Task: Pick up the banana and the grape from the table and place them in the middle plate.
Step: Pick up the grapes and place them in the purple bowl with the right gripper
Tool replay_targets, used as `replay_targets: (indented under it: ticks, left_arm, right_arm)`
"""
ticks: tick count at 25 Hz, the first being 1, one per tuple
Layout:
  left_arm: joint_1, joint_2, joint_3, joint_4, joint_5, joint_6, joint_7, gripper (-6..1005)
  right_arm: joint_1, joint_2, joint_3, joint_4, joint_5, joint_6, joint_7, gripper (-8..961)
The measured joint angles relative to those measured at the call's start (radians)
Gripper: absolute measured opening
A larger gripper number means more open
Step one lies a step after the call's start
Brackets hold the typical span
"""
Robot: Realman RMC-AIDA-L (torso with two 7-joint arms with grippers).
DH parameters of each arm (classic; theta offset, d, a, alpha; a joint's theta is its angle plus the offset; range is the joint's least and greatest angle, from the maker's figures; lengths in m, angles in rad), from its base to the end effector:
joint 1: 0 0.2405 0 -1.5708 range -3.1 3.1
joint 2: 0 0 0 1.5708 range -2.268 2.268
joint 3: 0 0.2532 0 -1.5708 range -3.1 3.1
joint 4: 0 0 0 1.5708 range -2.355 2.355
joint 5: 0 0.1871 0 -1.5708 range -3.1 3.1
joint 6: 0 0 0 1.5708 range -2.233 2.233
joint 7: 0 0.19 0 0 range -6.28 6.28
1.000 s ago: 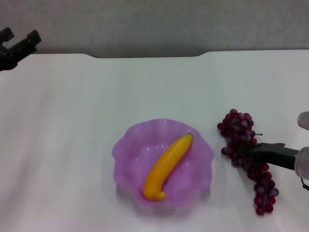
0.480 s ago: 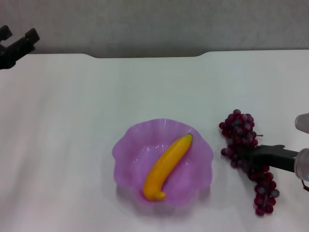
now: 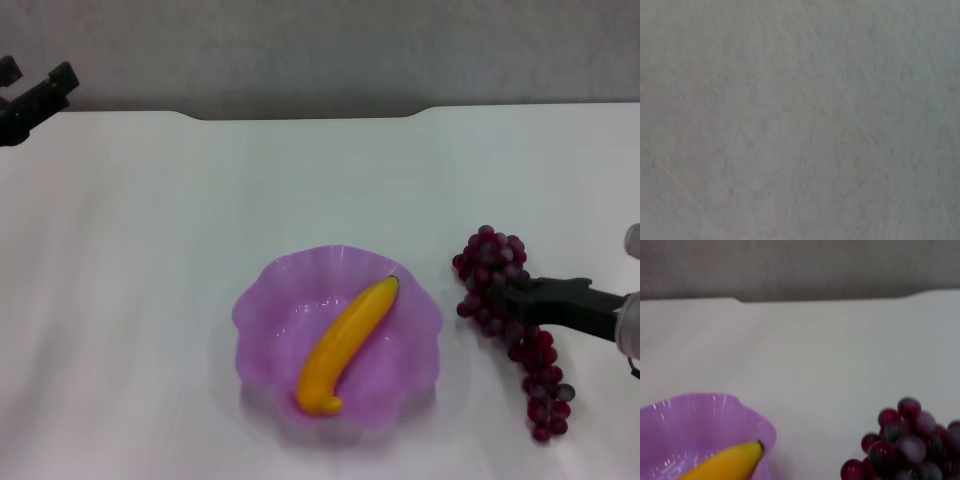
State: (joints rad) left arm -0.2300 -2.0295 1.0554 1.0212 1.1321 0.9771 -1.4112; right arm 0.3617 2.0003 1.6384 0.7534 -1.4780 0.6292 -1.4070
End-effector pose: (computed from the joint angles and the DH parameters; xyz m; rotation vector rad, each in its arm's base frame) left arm -0.2396 0.3831 0.1006 -1.8854 -0.6075 -0.9483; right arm 0.2960 0.3768 -0.0517 -2.1947 1.0007 0.3553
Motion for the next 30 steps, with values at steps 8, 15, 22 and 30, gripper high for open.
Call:
replay_targets:
  ticks: [8,15,22,30]
  left_arm:
    - [0.000,0.000,0.000,0.000,0.000,0.000,0.000,876]
    - [0.000,0.000,0.000,0.000,0.000,0.000,0.000,876]
    - [0.000,0.000,0.000,0.000,0.013,0.000,0.000,876]
    - [0.000,0.000,0.000,0.008,0.023,0.000,-0.010,876]
  right_arm:
    - [-0.064,0.000,0.003,0.112,-0.013,0.008,0.010,218]
    - [-0.089,0.000,0.004,0.153,-0.014,0.007,0.010,205]
    - [-0.134,0.003,0.002,0.235,-0.027,0.005,0.016,191]
    - [-0.231,0.005,-0.003,0.443,-0.152,0.001,0.116,188]
